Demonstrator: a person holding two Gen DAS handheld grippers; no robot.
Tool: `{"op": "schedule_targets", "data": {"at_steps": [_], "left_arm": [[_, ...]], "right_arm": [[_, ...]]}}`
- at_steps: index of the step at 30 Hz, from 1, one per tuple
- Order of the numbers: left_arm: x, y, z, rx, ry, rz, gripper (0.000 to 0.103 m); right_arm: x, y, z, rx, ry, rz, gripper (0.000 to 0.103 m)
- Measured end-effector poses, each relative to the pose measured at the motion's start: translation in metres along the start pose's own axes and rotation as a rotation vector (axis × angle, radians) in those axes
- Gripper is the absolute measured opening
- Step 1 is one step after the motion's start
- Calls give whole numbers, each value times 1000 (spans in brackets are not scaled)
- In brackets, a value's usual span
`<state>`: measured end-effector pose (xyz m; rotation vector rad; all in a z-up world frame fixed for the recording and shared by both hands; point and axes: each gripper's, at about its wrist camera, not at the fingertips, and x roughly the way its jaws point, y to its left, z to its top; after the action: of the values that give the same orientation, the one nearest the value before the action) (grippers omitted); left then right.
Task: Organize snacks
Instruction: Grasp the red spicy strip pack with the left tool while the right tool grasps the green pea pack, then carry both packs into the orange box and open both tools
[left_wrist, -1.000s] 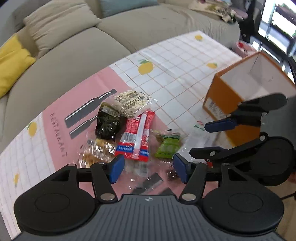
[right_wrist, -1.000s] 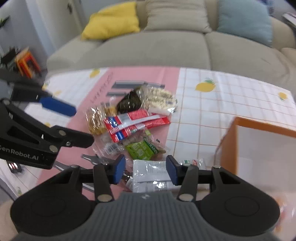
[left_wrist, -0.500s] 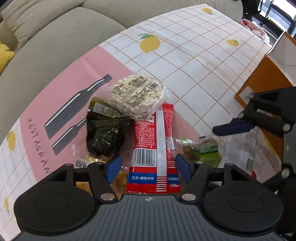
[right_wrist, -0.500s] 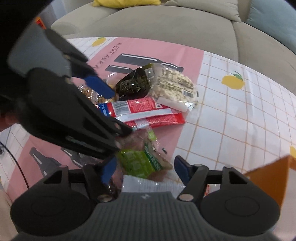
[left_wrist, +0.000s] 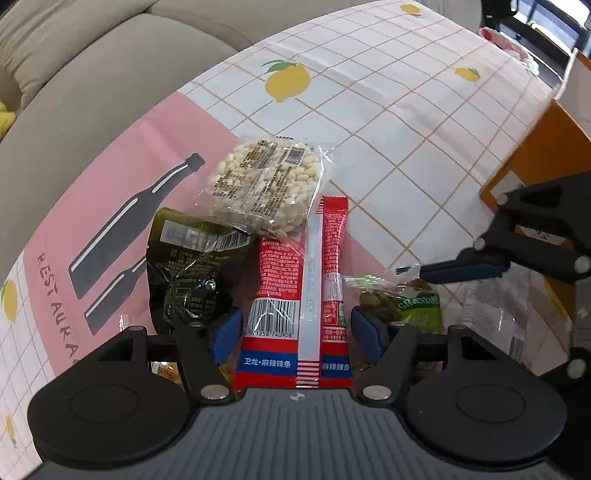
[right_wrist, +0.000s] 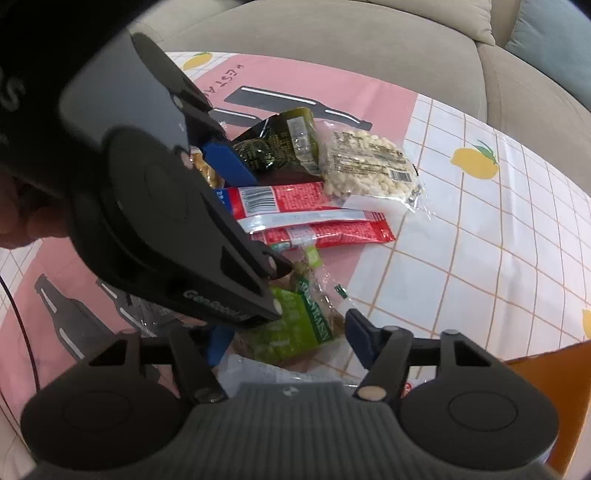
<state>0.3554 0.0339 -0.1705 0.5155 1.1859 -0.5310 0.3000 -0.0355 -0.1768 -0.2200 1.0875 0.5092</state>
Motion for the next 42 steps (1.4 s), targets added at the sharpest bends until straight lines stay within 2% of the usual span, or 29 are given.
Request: {"op": "schedule_targets", "data": {"at_steps": [3, 6, 9, 11, 13, 15, 16, 20, 26, 32, 34, 38, 42], "left_arm": [[0, 4, 0, -43, -7, 6, 59], [-3, 6, 0, -70, -15, 26, 45], [-17, 11, -2, -118, -42, 17, 39], [-29, 13, -5, -145, -55, 3, 37], [-41, 14, -8, -175, -61, 13, 37], [-53, 16, -14, -213, -70, 12, 37], [-59, 17, -18, -237, -70, 7, 37], [-73, 23, -38, -362, -45, 15, 37], [-85, 30, -73, -534, -91, 3, 37], [-103, 23, -87, -614, -161, -11, 37], [-107, 18, -90, -624, -172, -9, 37], [-111, 10, -96, -667, -186, -23, 37], [-122, 1, -103, -693, -210, -12, 37]], "right_arm": [[-4, -5, 1, 9, -5, 9, 45], [-5, -7, 0, 13, -5, 14, 42], [-6, -9, -4, 37, -3, 18, 41], [-6, -13, -4, 54, 3, 21, 42], [-8, -15, -5, 55, -4, 24, 47], [-10, -14, -5, 53, -14, 40, 66], [-11, -14, -5, 51, -20, 42, 68], [-5, -5, 1, 16, -22, 41, 69], [5, 3, 2, -33, -12, 5, 70], [11, -2, 3, -20, 1, -7, 70], [10, -5, 3, -5, 2, -3, 66], [8, -6, 2, 2, -6, -28, 51], [-3, -15, 5, 68, -32, -4, 39]]}}
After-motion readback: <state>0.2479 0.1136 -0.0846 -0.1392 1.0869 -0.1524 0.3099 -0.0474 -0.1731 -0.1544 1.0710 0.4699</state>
